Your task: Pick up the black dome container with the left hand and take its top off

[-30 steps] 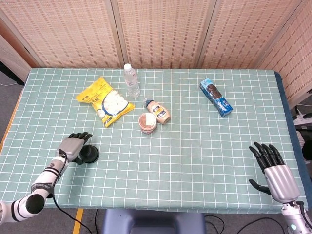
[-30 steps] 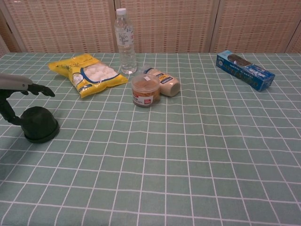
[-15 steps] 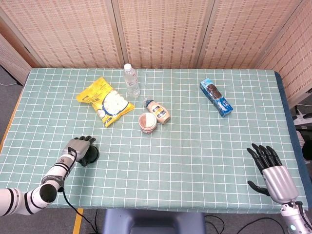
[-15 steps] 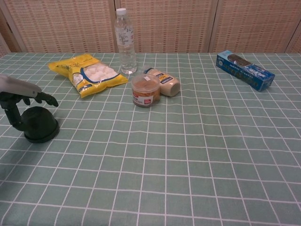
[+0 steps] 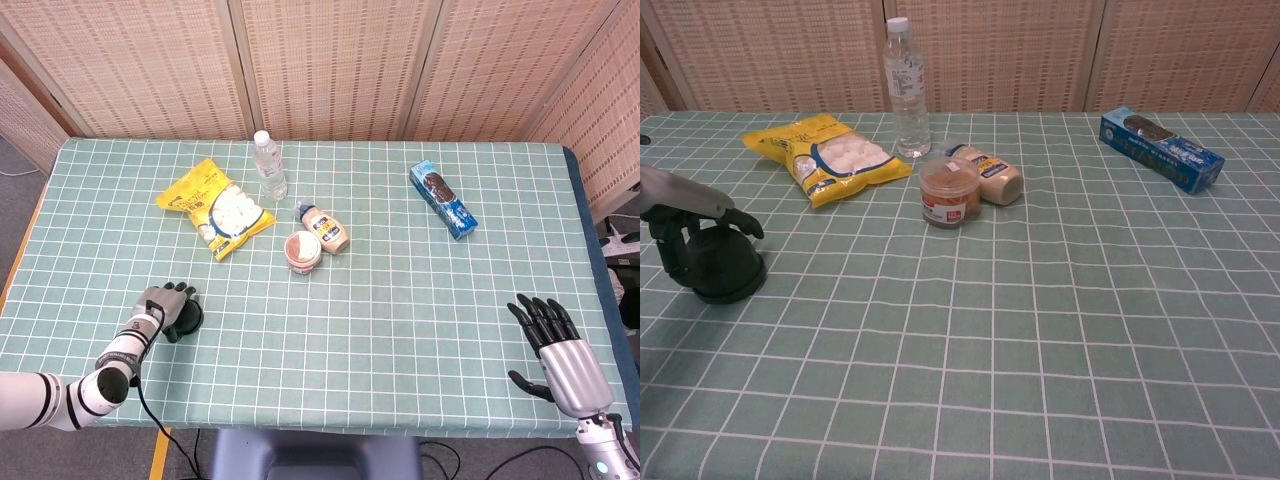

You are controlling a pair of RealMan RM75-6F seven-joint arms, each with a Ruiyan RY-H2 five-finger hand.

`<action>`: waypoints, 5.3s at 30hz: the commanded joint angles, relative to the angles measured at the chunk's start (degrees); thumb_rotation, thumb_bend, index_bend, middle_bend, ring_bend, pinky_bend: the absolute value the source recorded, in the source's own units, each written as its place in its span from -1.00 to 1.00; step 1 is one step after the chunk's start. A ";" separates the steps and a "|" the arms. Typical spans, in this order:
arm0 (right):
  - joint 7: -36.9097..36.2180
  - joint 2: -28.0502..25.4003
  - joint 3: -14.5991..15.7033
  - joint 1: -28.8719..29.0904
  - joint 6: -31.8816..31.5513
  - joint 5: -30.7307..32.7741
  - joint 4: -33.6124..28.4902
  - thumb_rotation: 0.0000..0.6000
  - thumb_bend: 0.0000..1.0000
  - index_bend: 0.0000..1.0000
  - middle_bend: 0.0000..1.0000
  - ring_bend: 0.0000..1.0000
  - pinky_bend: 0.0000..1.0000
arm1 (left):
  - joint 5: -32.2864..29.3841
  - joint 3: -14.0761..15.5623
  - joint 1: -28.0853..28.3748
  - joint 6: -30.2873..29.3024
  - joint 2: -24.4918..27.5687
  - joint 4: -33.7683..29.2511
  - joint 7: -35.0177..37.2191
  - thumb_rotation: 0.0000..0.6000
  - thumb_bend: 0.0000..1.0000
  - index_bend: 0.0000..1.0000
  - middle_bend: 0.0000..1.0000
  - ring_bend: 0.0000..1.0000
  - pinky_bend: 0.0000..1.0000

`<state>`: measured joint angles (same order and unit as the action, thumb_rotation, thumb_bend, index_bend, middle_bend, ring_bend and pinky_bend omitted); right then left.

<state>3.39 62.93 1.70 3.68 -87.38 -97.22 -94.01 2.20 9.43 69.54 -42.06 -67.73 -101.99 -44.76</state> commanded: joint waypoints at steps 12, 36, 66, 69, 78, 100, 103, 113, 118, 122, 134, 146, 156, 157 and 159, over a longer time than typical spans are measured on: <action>0.37 0.15 -0.14 0.03 0.16 0.21 0.02 1.00 -0.85 -1.00 -1.00 -1.00 -1.00 | -1.76 3.31 2.79 1.02 -2.08 2.58 0.62 1.00 -0.30 -0.76 -0.88 -0.90 -0.60; 0.15 0.60 -0.34 -0.10 -0.26 0.22 0.22 1.00 -0.85 -1.00 -1.00 -1.00 -1.00 | 2.48 7.13 3.26 -0.56 -2.97 2.12 2.93 1.00 -0.27 0.03 0.23 0.00 -0.04; -0.35 0.22 -0.31 -0.01 -0.09 0.20 0.43 1.00 -0.85 -1.00 -1.00 -1.00 -1.00 | 49.05 -18.82 -22.18 3.82 3.70 2.94 58.27 1.00 -0.17 0.34 0.51 0.20 0.05; -0.26 0.39 -0.20 0.05 0.09 0.08 0.46 1.00 -0.85 -1.00 -1.00 -1.00 -1.00 | 53.91 -22.82 -25.20 7.04 3.33 5.71 70.20 1.00 -0.17 0.34 0.52 0.20 0.02; 0.09 0.58 -0.21 0.08 0.29 0.24 0.44 1.00 -0.85 -1.00 -1.00 -1.00 -1.00 | 63.47 -24.33 -27.43 11.36 3.60 9.99 79.68 1.00 -0.21 0.34 0.52 0.20 0.01; 0.04 -0.02 -0.37 -0.40 -0.86 0.03 0.51 1.00 -0.85 -1.00 -1.00 -1.00 -1.00 | 5.56 6.15 -2.58 -19.92 -3.31 2.46 -14.99 1.00 -0.23 0.33 0.52 0.19 0.00; -0.29 -0.34 -0.56 -0.56 -1.42 0.08 0.39 1.00 -0.85 -1.00 -1.00 -1.00 -1.00 | -0.61 5.13 -1.14 -28.19 -6.14 1.75 -21.57 1.00 -0.22 0.35 0.54 0.20 0.00; -0.48 -0.48 -0.23 -0.45 -0.95 -0.27 0.41 1.00 -0.85 -1.00 -1.00 -1.00 -1.00 | -2.01 -0.91 -3.47 -25.17 -3.95 -1.02 -20.46 1.00 -0.22 0.35 0.56 0.23 0.04; -0.50 -0.47 -0.30 -0.60 -1.24 -0.22 0.37 1.00 -0.85 -1.00 -1.00 -1.00 -1.00 | 6.57 -3.99 -6.86 -15.15 -0.13 -0.42 -11.39 1.00 -0.21 0.34 0.55 0.23 0.02; -0.43 -0.46 -0.26 -0.54 -0.98 -0.16 0.44 1.00 -0.85 -1.00 -1.00 -1.00 -1.00 | 10.45 -5.89 -9.81 -5.75 2.37 0.89 -2.67 1.00 -0.19 0.33 0.54 0.23 0.05; -0.11 -0.46 0.04 -0.36 -0.22 -0.24 0.25 1.00 -0.85 -1.00 -1.00 -1.00 -1.00 | 18.81 -5.20 -12.70 5.19 4.64 6.80 9.29 1.00 -0.17 0.36 0.52 0.23 0.06; -1.96 -0.35 0.34 0.01 0.28 -0.66 0.41 1.00 -0.85 -1.00 -1.00 -1.00 -1.00 | 18.53 -0.73 -10.50 2.09 -0.98 9.69 8.47 1.00 -0.18 0.30 0.47 0.19 0.03; -2.05 -0.24 0.63 0.21 0.70 -0.94 0.34 1.00 -0.85 -1.00 -1.00 -1.00 -1.00 | 18.42 1.97 -9.58 0.58 -1.99 10.32 6.87 1.00 -0.18 -0.43 -0.55 -0.47 -0.11; -2.09 -0.21 0.61 0.20 0.65 -0.94 0.31 1.00 -0.85 -1.00 -1.00 -1.00 -1.00 | 18.32 2.21 -9.46 0.17 -2.15 10.30 6.56 1.00 -0.17 -0.51 -0.63 -0.55 -0.13; -2.28 -0.23 0.60 0.17 0.52 -0.95 0.25 1.00 -0.85 -1.00 -1.00 -1.00 -1.00 | 17.74 2.57 -9.27 -0.32 -2.44 10.24 6.24 1.00 -0.18 -0.64 -0.77 -0.67 -0.20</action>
<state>1.14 62.71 2.31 3.86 -86.84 -98.16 -93.74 20.26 11.73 60.08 -42.22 -69.97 -91.68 -38.35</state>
